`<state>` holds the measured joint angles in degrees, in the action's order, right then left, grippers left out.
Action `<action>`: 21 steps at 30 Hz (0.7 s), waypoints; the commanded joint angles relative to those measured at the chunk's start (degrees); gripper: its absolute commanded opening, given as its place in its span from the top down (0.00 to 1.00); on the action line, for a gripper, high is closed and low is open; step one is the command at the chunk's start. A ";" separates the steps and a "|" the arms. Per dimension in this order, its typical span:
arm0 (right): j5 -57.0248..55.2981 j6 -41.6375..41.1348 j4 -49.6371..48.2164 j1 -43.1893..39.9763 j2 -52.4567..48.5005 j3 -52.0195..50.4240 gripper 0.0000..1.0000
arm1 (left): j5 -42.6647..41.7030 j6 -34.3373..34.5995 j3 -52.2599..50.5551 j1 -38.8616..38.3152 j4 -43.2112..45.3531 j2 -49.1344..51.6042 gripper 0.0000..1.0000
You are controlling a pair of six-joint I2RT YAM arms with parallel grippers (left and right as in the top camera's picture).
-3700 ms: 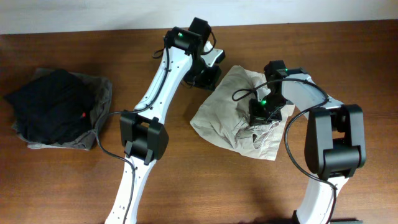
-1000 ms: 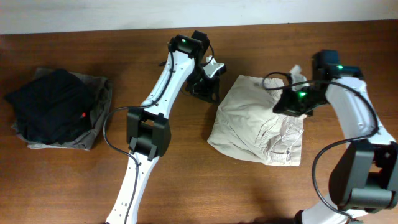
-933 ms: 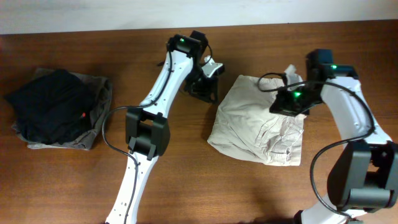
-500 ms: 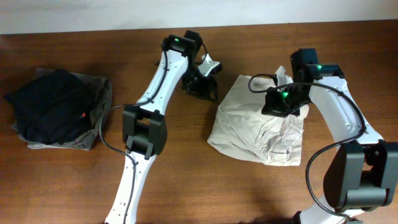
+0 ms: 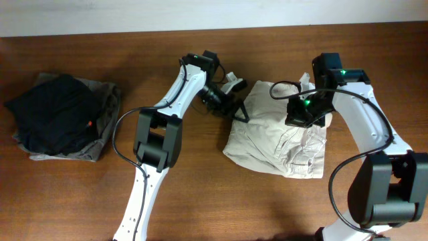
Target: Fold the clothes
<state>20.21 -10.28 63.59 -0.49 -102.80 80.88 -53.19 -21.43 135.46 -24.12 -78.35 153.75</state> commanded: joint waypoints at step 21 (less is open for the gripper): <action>-7.91 -1.22 2.99 0.11 0.33 0.66 0.94 | 3.61 5.31 -0.24 -3.06 2.27 -2.45 1.00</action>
<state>17.23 -10.57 65.54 -0.49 -102.80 80.88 -56.31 -24.18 135.31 -29.65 -75.77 153.75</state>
